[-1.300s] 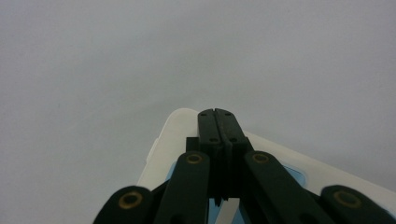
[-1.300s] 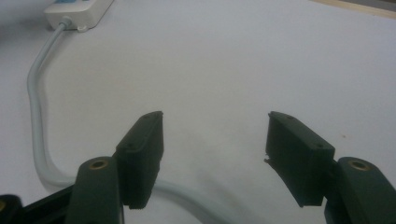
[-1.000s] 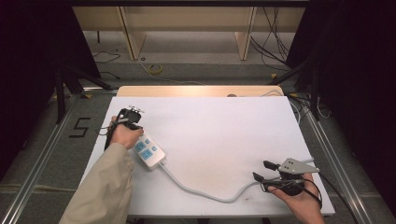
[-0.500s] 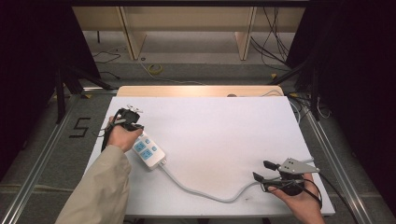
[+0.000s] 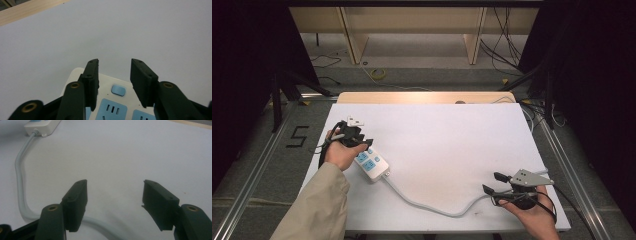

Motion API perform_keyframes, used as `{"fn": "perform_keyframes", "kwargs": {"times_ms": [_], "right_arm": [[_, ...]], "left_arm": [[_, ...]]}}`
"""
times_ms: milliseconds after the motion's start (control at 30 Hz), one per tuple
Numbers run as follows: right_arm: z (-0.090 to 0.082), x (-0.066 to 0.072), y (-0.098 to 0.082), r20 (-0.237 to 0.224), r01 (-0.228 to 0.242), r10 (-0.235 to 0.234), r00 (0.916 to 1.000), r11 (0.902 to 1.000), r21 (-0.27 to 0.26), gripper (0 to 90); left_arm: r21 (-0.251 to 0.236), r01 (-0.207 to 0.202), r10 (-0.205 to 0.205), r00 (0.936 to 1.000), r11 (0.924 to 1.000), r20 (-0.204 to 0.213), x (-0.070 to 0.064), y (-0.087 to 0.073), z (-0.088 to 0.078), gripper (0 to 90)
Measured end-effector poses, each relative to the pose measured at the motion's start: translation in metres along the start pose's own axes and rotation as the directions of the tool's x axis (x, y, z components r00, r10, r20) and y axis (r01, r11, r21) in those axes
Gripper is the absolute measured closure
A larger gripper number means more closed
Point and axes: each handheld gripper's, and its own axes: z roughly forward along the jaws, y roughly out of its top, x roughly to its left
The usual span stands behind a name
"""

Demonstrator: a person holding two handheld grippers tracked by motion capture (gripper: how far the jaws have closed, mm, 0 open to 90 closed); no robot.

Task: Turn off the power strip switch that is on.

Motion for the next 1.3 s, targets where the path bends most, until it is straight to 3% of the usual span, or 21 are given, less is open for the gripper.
{"fn": "perform_keyframes", "kwargs": {"times_ms": [300, 633, 1033, 1300], "right_arm": [[0.0, 0.0, 0.0, -0.001, -0.001, 0.001, 1.0, 1.0, 0.0, 37.6], [0.0, 0.0, 0.0, -0.001, -0.001, 0.001, 1.0, 1.0, 0.001, 37.6], [0.0, 0.001, 0.0, -0.004, -0.003, 0.003, 1.0, 1.0, 0.0, 37.5], [0.0, 0.0, 0.0, -0.005, -0.001, 0.001, 1.0, 1.0, -0.001, 37.4]], "left_arm": [[-0.036, -0.008, 0.009, 0.9995, 0.9993, 0.032, -0.009, -0.009, -0.008, 40.0], [-0.087, -0.013, 0.02, 0.9972, 0.9961, 0.072, -0.023, -0.018, -0.016, 30.3], [-0.148, -0.066, 0.083, 0.9895, 0.9868, 0.118, -0.033, -0.037, -0.028, 25.5], [-0.159, -0.059, 0.077, 0.9909, 0.9854, 0.11, -0.036, -0.064, -0.033, 23.4]]}}
